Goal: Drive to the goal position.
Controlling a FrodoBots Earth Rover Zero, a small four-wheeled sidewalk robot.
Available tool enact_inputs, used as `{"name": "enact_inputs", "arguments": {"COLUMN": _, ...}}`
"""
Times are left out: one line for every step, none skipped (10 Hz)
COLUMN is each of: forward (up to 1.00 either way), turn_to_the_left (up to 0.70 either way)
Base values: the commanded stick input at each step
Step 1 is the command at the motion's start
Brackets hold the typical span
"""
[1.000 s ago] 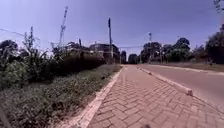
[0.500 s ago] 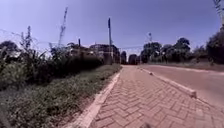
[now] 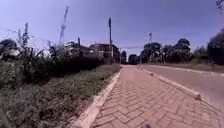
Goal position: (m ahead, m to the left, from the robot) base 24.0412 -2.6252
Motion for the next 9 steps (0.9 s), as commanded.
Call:
{"name": "enact_inputs", "arguments": {"forward": 0.30, "turn_to_the_left": 0.00}}
{"name": "enact_inputs", "arguments": {"forward": 0.30, "turn_to_the_left": 0.00}}
{"name": "enact_inputs", "arguments": {"forward": 0.30, "turn_to_the_left": 0.00}}
{"name": "enact_inputs", "arguments": {"forward": 0.30, "turn_to_the_left": 0.00}}
{"name": "enact_inputs", "arguments": {"forward": 0.30, "turn_to_the_left": 0.00}}
{"name": "enact_inputs", "arguments": {"forward": 0.30, "turn_to_the_left": 0.00}}
{"name": "enact_inputs", "arguments": {"forward": 0.30, "turn_to_the_left": 0.00}}
{"name": "enact_inputs", "arguments": {"forward": 0.30, "turn_to_the_left": 0.00}}
{"name": "enact_inputs", "arguments": {"forward": 0.30, "turn_to_the_left": 0.00}}
